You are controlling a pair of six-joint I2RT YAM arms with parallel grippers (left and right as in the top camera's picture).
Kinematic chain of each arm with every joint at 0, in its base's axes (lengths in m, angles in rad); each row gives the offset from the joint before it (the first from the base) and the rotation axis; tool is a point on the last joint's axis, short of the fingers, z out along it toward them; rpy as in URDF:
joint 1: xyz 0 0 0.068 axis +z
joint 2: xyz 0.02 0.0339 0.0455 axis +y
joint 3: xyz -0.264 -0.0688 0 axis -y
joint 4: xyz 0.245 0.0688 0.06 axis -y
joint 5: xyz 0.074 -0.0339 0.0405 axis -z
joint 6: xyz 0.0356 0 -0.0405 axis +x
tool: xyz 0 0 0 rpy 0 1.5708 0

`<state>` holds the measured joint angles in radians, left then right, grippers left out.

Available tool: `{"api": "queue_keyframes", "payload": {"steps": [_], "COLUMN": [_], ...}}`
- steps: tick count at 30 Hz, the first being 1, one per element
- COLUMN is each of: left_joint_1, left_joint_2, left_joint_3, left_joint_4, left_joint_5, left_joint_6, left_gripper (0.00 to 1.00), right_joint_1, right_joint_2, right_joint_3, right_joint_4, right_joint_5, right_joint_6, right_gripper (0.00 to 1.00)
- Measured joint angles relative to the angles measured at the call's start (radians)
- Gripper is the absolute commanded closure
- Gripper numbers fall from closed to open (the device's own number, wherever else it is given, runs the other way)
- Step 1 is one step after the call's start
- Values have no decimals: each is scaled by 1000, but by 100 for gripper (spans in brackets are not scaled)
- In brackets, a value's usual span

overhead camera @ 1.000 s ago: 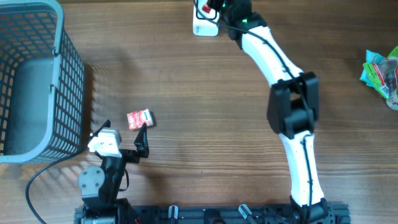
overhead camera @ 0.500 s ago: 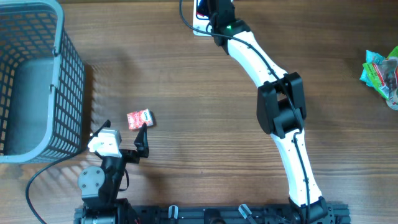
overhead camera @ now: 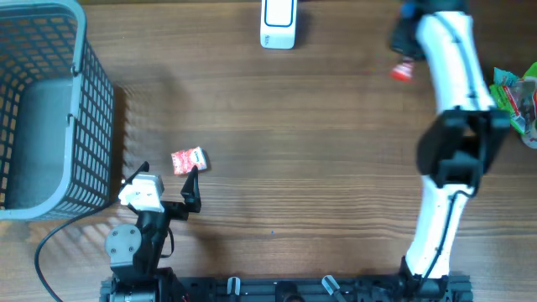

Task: Scan the item barcode
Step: 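Carry the Nescafe stick to the right table edge and drop it, then reach the right gripper to the red-and-white tissue pack and grasp it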

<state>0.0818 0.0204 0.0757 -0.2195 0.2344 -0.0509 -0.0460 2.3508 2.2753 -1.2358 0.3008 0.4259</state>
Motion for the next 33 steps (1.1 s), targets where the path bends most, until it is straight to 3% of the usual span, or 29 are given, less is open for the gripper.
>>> {"api": "queue_keyframes", "payload": {"steps": [5, 6, 7, 9, 13, 18, 24, 33], "left_joint_1": [0, 0, 0, 0, 0, 0, 0, 0], "left_joint_2": [0, 0, 0, 0, 0, 0, 0, 0], "left_joint_3": [0, 0, 0, 0, 0, 0, 0, 0], "left_joint_4": [0, 0, 0, 0, 0, 0, 0, 0], "left_joint_5": [0, 0, 0, 0, 0, 0, 0, 0], "left_joint_6": [0, 0, 0, 0, 0, 0, 0, 0], "left_gripper": [0, 0, 0, 0, 0, 0, 0, 0], "right_joint_1": [-190, -216, -241, -291, -364, -269, 90, 590], "right_joint_2": [2, 2, 2, 2, 1, -60, -114, -106], "right_joint_3": [-120, -137, -148, -158, -158, -158, -212, -438], "right_joint_4": [39, 46, 48, 50, 50, 13, 47, 481], "right_joint_5": [20, 26, 35, 51, -6, -332, -841, -1021], "right_joint_6": [-283, -305, -316, -314, -317, -283, -306, -353], "right_gripper": [95, 91, 68, 2, 1, 0, 0, 0]}}
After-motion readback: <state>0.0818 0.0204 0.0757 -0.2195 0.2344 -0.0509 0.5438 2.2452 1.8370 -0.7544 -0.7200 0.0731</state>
